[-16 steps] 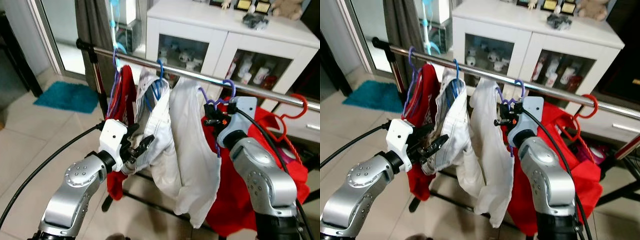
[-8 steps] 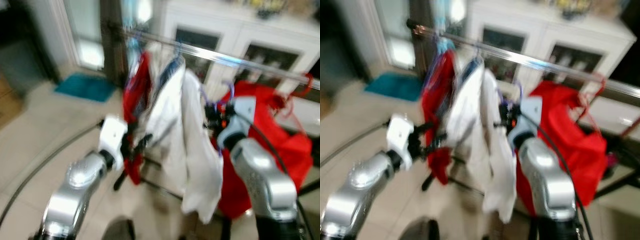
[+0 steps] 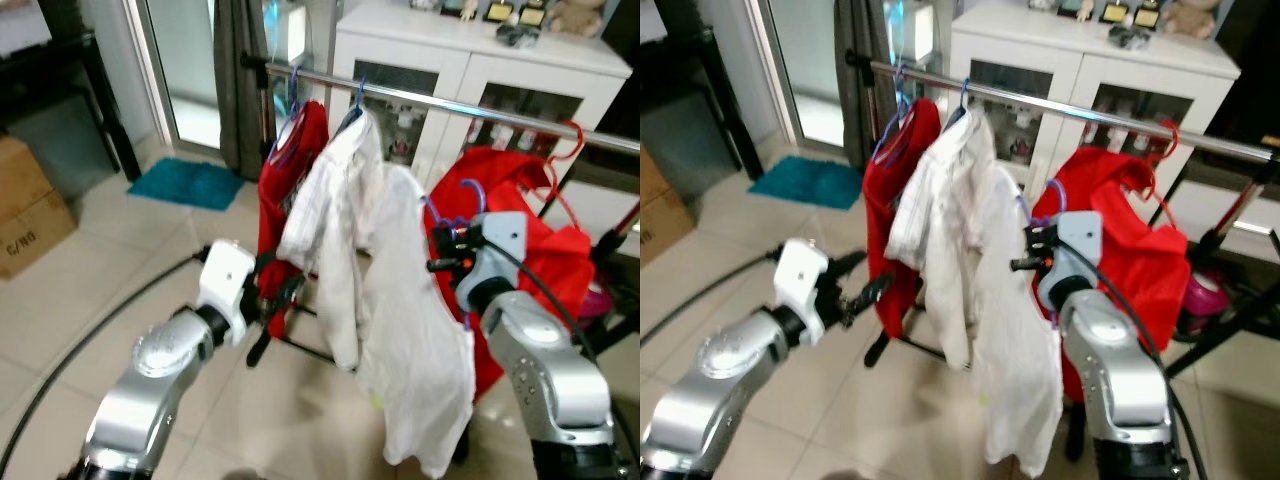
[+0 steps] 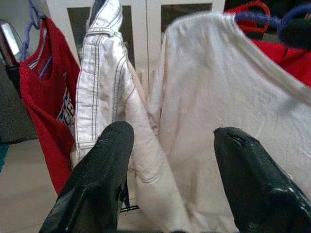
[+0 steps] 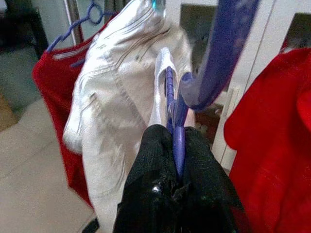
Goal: Hang hanger
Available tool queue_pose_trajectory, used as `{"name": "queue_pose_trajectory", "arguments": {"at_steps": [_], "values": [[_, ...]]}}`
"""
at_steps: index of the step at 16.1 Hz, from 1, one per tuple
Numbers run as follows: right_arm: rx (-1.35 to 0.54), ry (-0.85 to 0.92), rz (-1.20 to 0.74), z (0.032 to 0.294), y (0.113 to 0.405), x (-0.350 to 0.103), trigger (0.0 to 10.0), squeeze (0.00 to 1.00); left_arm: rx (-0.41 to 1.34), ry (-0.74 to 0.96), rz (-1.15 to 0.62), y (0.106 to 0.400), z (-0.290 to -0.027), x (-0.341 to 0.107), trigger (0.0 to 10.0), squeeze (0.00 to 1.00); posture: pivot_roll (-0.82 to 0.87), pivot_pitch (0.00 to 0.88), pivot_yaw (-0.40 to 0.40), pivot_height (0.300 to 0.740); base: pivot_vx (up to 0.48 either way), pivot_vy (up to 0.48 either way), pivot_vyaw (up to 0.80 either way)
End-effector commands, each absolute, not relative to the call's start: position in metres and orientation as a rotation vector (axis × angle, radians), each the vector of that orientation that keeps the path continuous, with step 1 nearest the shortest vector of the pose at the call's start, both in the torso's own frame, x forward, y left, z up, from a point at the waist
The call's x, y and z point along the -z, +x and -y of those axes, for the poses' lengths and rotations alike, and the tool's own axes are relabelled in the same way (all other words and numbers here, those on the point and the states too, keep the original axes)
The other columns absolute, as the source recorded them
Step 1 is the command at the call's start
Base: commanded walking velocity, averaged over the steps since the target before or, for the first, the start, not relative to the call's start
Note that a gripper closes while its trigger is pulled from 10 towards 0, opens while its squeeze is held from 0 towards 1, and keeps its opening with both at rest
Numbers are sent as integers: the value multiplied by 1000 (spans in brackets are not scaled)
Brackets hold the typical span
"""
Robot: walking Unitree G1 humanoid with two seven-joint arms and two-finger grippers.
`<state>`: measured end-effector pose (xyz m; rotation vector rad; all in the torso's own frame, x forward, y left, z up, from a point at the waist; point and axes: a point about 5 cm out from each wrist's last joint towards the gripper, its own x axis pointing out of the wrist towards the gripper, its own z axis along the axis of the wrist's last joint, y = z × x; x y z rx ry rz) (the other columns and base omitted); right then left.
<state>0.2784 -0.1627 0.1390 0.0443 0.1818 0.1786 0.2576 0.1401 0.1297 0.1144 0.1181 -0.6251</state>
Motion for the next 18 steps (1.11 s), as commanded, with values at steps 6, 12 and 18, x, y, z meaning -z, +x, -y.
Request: {"name": "queue_pose_trajectory", "arguments": {"at_steps": [6,12,18], "values": [[-430,16,-37,119,281,-171,0,0,705,39,-67,285,-120,-146,10000,1000,-78,0,-83,740,0,0,0],[-518,-150,51,100,285,-190,0,0,821,-239,-53,308,-99,-162,10000,0,-79,0,-85,740,0,0,0],[-557,-200,119,88,283,-202,0,0,744,-302,-70,331,-100,-162,314,0,-96,0,-61,740,0,0,0]]}}
